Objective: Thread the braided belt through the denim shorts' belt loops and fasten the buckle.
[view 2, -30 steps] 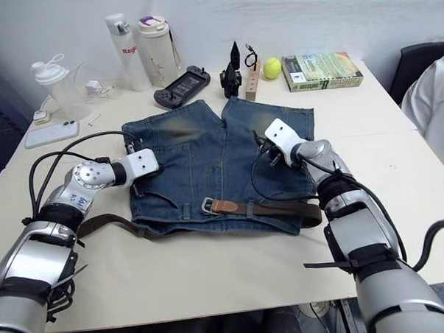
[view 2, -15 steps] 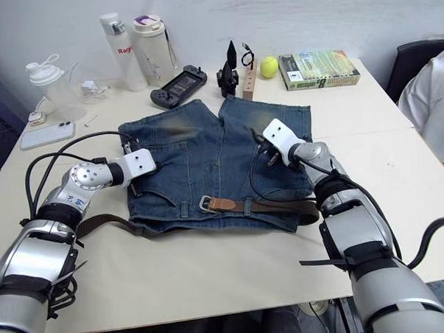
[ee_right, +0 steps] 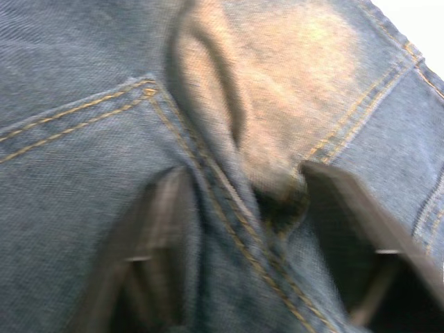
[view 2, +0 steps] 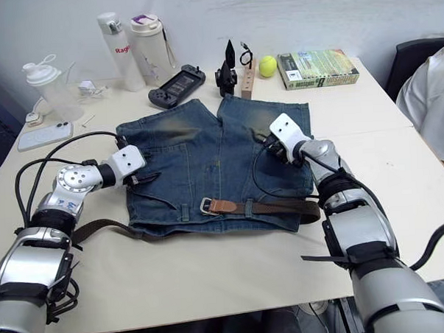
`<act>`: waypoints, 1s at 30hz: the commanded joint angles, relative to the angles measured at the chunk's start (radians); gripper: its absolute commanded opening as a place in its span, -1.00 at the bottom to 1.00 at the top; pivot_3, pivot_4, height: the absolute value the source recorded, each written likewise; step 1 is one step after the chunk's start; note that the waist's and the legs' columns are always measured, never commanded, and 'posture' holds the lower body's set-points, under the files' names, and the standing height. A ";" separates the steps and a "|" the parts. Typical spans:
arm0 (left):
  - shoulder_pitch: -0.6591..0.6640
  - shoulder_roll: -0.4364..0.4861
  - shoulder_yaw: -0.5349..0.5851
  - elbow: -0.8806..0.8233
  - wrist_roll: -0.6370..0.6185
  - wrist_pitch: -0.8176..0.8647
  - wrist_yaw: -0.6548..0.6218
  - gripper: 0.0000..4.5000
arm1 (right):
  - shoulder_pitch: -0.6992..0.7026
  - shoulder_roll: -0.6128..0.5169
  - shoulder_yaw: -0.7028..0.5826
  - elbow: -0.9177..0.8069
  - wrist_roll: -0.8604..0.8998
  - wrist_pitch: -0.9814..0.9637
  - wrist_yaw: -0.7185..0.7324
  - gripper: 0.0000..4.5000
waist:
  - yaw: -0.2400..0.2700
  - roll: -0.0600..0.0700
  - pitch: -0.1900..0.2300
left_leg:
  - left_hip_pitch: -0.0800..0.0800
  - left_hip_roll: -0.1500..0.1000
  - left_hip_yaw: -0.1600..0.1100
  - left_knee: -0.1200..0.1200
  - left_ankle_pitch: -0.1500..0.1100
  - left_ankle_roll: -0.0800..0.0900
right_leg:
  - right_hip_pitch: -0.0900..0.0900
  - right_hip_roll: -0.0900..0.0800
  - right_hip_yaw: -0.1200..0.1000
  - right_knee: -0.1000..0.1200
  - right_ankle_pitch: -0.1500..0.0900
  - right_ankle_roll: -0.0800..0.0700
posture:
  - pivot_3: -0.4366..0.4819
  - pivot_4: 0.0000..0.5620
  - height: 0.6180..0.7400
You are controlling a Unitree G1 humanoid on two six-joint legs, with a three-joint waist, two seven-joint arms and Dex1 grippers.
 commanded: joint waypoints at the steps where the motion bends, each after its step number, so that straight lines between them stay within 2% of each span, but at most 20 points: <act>1: 0.069 0.008 0.185 -0.355 -0.161 0.312 0.127 0.54 | 0.075 -0.003 -0.095 -0.400 0.227 0.203 0.088 0.96 | 0.002 0.000 0.001 | 0.001 0.000 0.000 0.000 0.000 0.000 | 0.001 0.000 0.000 -0.001 0.000 0.000 | -0.05 -0.47 0.71; 3: 0.171 -0.044 0.334 -0.608 -0.263 0.584 0.278 0.54 | 0.211 0.005 -0.132 -0.639 0.408 0.256 0.166 0.96 | 0.004 0.000 0.001 | 0.000 0.001 -0.002 -0.001 0.000 0.000 | 0.002 0.002 0.000 -0.004 0.000 0.000 | -0.05 -0.47 0.71; 5: 0.259 -0.124 0.460 -0.783 -0.350 0.808 0.414 0.54 | 0.303 0.011 -0.134 -0.743 0.468 0.299 0.155 0.96 | 0.005 -0.001 0.001 | 0.002 0.001 -0.005 -0.003 -0.001 -0.001 | 0.005 0.003 0.001 -0.005 0.000 0.000 | -0.05 -0.47 0.71; 9: 0.362 -0.249 0.637 -0.998 -0.413 1.096 0.607 0.54 | 0.391 -0.005 -0.079 -0.789 0.448 0.274 0.127 0.96 | 0.012 -0.003 0.002 | 0.003 0.001 -0.005 -0.002 0.000 -0.002 | 0.008 0.004 0.002 -0.006 0.000 0.000 | -0.05 -0.47 0.71; 13: 0.363 -0.360 0.802 -1.138 -0.405 1.276 0.771 0.54 | 0.410 0.000 -0.054 -0.771 0.433 0.228 0.112 0.96 | 0.036 -0.009 0.005 | 0.003 0.002 -0.006 -0.001 0.001 -0.005 | 0.006 0.007 0.004 -0.004 0.000 0.000 | -0.05 -0.47 0.71; 18: 0.398 -0.421 0.959 -1.226 -0.404 1.397 0.817 0.54 | 0.415 0.033 -0.066 -0.759 0.475 0.229 0.083 0.96 | 0.047 -0.009 0.005 | 0.003 0.002 -0.006 -0.001 0.001 -0.006 | 0.006 0.011 0.010 -0.006 0.000 0.000 | -0.05 -0.47 0.71; 23: 0.560 -0.484 0.997 -1.288 -0.419 1.349 0.768 0.54 | 0.421 0.045 -0.046 -0.751 0.482 0.237 0.059 0.96 | 0.051 -0.009 0.005 | 0.003 0.003 -0.004 -0.001 0.001 -0.007 | 0.005 0.012 0.014 -0.006 0.000 0.000 | -0.05 -0.47 0.71; 27: 0.624 -0.574 1.045 -1.286 -0.426 1.340 0.780 0.54 | 0.422 0.038 -0.014 -0.753 0.469 0.215 0.070 0.96 | 0.054 -0.009 0.005 | 0.003 0.003 -0.003 -0.001 0.000 -0.007 | 0.004 0.012 0.015 -0.007 0.000 0.000 | -0.05 -0.47 0.69; 30: 0.645 -0.589 1.031 -1.282 -0.401 1.353 0.804 0.54 | 0.423 0.028 0.011 -0.758 0.452 0.202 0.079 0.96 | 0.057 -0.010 0.004 | 0.003 0.004 -0.003 -0.001 0.000 -0.008 | 0.004 0.012 0.015 -0.010 0.000 0.000 | -0.05 -0.47 0.67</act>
